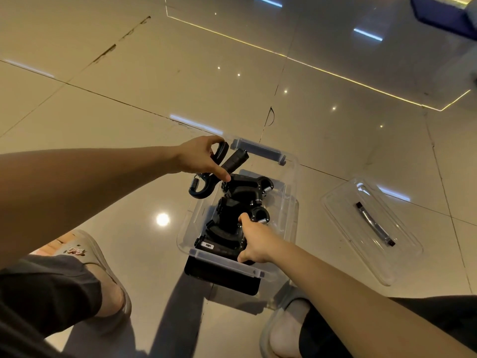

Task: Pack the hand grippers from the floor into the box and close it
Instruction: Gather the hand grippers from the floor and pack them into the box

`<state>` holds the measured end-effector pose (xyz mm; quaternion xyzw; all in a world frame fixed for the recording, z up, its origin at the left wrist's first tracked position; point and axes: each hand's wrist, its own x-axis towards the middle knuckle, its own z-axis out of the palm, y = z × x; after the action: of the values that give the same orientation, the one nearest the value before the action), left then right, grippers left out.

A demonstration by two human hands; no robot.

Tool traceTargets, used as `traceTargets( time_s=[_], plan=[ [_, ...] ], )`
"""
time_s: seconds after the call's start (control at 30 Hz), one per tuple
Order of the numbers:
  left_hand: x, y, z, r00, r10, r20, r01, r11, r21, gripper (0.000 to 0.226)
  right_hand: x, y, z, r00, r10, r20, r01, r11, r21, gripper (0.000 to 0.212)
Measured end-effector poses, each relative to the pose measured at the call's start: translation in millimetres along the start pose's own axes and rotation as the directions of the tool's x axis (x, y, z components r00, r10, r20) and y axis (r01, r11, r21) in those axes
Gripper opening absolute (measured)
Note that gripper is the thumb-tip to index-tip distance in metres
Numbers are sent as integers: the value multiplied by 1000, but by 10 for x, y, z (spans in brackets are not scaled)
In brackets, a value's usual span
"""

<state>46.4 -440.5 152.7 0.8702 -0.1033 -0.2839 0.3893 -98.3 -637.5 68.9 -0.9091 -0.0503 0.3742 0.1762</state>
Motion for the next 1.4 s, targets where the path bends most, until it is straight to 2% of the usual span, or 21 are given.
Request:
traceTargets(
  time_s=[0.17, 0.47, 0.6, 0.7, 0.87, 1.2, 1.33, 1.4],
  plan=[
    [-4, -15, -5, 1000, -4, -2, 4, 1000, 4, 107, 44, -34, 35, 997, -5, -79, 9, 999, 39, 83],
    [3, -63, -9, 1000, -9, 5, 9, 1000, 5, 110, 79, 12, 56, 998, 15, -64, -18, 998, -52, 79],
    [15, -67, -11, 1000, -10, 9, 10, 1000, 15, 110, 76, -4, 34, 997, -1, -74, 1, 1000, -5, 89],
    [21, -61, 0, 1000, -9, 10, 8, 1000, 19, 110, 56, -51, 48, 998, -22, -58, 18, 998, -61, 101],
    [27, -70, 4, 1000, -9, 11, 9, 1000, 20, 110, 40, -59, 6, 1000, 0, -24, -3, 994, -110, 98],
    [50, -84, 5, 1000, 5, 14, -5, 1000, 25, 112, 54, -16, 12, 1000, 22, -21, -23, 997, -70, 97],
    [58, -49, 10, 999, 31, 12, -31, 999, 32, 110, 81, 15, -70, 999, 35, -25, -35, 999, 25, 105],
    [61, -26, 6, 999, 48, 14, -49, 998, 30, 110, 92, 30, -248, 997, 26, -76, -18, 996, 93, 107]
  ],
)
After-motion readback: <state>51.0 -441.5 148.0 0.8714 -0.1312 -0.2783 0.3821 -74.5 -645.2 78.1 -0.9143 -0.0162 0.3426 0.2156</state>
